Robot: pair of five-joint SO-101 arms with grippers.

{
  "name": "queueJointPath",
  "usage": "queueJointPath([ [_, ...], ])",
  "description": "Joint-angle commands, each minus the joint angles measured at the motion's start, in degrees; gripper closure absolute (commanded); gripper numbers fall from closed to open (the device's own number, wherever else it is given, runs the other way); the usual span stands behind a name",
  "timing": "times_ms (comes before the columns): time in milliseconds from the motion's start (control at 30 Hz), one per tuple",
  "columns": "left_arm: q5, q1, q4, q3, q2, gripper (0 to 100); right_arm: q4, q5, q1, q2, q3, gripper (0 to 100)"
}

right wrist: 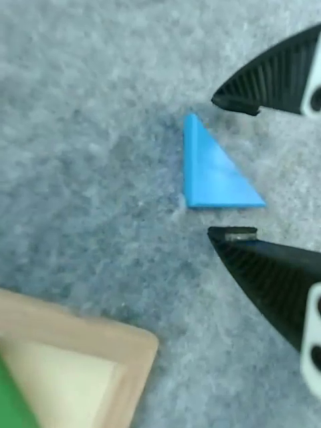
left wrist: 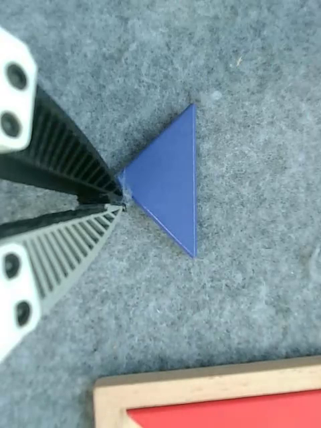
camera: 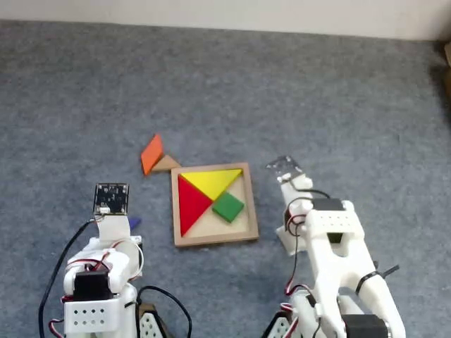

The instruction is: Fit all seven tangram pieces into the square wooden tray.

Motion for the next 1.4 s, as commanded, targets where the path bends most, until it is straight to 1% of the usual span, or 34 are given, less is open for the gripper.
queueJointPath([
  [0, -0.44, -0.66, 0.26, 1.19, -1.98, 99, -3.38, 0.79, 0.66, 4.18, -0.57, 73.5],
  [100, -0.44, -0.66, 0.26, 1.19, -1.98, 99, -4.26, 0.62, 0.66, 10.95, -1.71, 74.0],
  [200, -0.44, -0.66, 0.26, 1.19, -1.98, 99, -4.79, 0.62, 0.75, 15.16, -5.05, 79.6],
  [300, -0.44, -0.66, 0.26, 1.19, -1.98, 99, -4.7, 0.7, 0.66, 15.6, -6.37, 84.6],
  [467, -0.44, -0.66, 0.26, 1.19, -1.98, 99, -4.53, 0.88, 0.57, 15.52, -6.81, 89.7],
  [567, -0.44, -0.66, 0.26, 1.19, -1.98, 99, -4.35, 0.88, 0.04, 15.52, -7.96, 90.3],
  [767, -0.44, -0.66, 0.26, 1.19, -1.98, 99, 4.0, 0.88, -1.19, 15.52, -16.31, 90.4],
  [867, -0.44, -0.66, 0.26, 1.19, -1.98, 99, 6.55, 0.79, -3.3, 15.52, -19.56, 90.4],
  [1133, -0.44, -0.66, 0.26, 1.19, -1.98, 99, 8.13, 0.7, -7.43, 15.6, -21.41, 90.4],
  [1367, -0.44, -0.66, 0.26, 1.19, -1.98, 99, 8.13, 0.62, -8.48, 15.52, -22.37, 90.4],
])
